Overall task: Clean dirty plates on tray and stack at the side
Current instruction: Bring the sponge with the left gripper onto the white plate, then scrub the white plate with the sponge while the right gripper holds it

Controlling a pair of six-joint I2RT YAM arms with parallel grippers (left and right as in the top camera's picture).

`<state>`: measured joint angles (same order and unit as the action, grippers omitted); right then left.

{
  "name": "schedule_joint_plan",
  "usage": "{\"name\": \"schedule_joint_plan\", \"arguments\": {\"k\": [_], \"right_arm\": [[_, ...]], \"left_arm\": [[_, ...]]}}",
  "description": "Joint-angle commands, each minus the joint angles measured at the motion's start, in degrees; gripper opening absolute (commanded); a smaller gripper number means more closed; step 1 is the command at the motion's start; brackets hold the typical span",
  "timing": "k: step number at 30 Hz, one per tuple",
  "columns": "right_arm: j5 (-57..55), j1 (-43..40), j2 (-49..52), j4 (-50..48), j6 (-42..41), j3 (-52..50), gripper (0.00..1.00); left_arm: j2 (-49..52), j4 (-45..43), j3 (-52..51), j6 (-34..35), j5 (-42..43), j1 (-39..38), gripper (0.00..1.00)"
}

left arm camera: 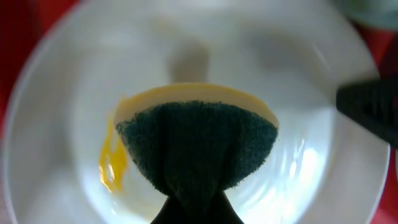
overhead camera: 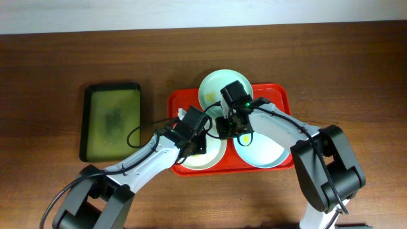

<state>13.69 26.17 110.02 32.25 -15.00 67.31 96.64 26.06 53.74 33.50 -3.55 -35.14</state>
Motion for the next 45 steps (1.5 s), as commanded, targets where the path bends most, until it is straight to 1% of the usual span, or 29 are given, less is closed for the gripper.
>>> {"name": "schedule_joint_plan", "arguments": {"k": [1,3,4,5,6,9,10,12,13,14,17,19,20,21,23,24,30,34,35,37,41,45], "right_arm": [[0.92,-0.33,0.98,-0.15,-0.52,-0.5,0.05],[0.92,-0.33,0.98,-0.15,-0.52,-0.5,0.05],[0.92,-0.33,0.98,-0.15,-0.52,-0.5,0.05],[0.92,-0.33,0.98,-0.17,-0.52,-0.5,0.05],[0.92,-0.33,0.98,-0.17,-0.52,-0.5,0.05],[0.92,-0.33,0.98,-0.17,-0.52,-0.5,0.05],[0.92,-0.33,0.98,-0.17,-0.52,-0.5,0.05],[0.92,-0.33,0.98,-0.15,-0.52,-0.5,0.05],[0.92,-0.33,0.98,-0.15,-0.52,-0.5,0.05],[0.92,-0.33,0.98,-0.13,-0.52,-0.5,0.05],[0.92,-0.33,0.98,-0.15,-0.52,-0.5,0.05],[0.9,-0.33,0.98,-0.17,-0.5,-0.5,0.05],[0.9,-0.33,0.98,-0.15,-0.5,-0.5,0.05],[0.9,-0.33,0.98,-0.17,-0.5,-0.5,0.05],[0.9,-0.33,0.98,-0.17,-0.5,-0.5,0.05],[0.9,-0.33,0.98,-0.17,-0.5,-0.5,0.05],[0.9,-0.33,0.98,-0.15,-0.5,-0.5,0.05],[0.9,-0.33,0.98,-0.17,-0.5,-0.5,0.05],[0.9,-0.33,0.98,-0.15,-0.5,-0.5,0.05],[0.87,-0.33,0.98,-0.11,-0.5,-0.5,0.05],[0.87,-0.33,0.98,0.07,-0.5,-0.5,0.04],[0.81,-0.33,0.98,0.07,-0.5,-0.5,0.04]], "left_arm": [[-0.98,-1.86,-0.17,1.07,-3.96,-0.31,0.03],[-0.98,-1.86,-0.17,1.09,-4.92,-0.28,0.09],[-0.98,-1.86,-0.17,1.07,-4.87,-0.28,0.1],[-0.98,-1.84,-0.17,1.09,-4.85,-0.28,0.1],[-0.85,-1.86,-0.2,1.55,-4.81,-0.39,0.04],[-0.09,-2.49,-0.2,2.56,-4.83,-0.39,0.06],[0.28,-2.82,-0.2,2.58,-4.83,-0.39,0.09],[1.11,-3.1,-0.2,2.56,-4.63,-0.39,0.19],[1.57,-3.1,-0.2,2.54,-4.39,-0.39,0.38],[1.81,-3.1,-0.2,2.54,-4.2,-0.39,0.43],[1.92,-3.13,-0.17,2.54,-4.22,-0.39,0.36],[1.92,-3.1,-0.17,2.54,-4.22,-0.39,0.35],[1.92,-2.91,-0.17,2.51,-4.22,-0.39,0.27],[1.92,-2.89,-0.17,2.51,-4.2,-0.39,0.16],[1.92,-2.91,-0.17,2.51,-4.2,-0.39,0.11],[1.92,-2.91,-0.17,2.51,-4.2,-0.39,0.01],[1.92,-2.89,-0.17,2.51,-3.85,-0.39,0.0],[2.93,-2.82,-0.22,2.54,0.59,-0.39,0.0],[3.54,-2.16,-0.26,2.54,0.28,-0.39,0.0],[4.35,0.0,-0.26,2.54,-2.78,-0.33,0.0],[4.07,5.38,-0.04,2.54,-13.6,0.52,0.0],[2.99,7.1,0.04,2.51,-18.4,0.81,0.0]]}}
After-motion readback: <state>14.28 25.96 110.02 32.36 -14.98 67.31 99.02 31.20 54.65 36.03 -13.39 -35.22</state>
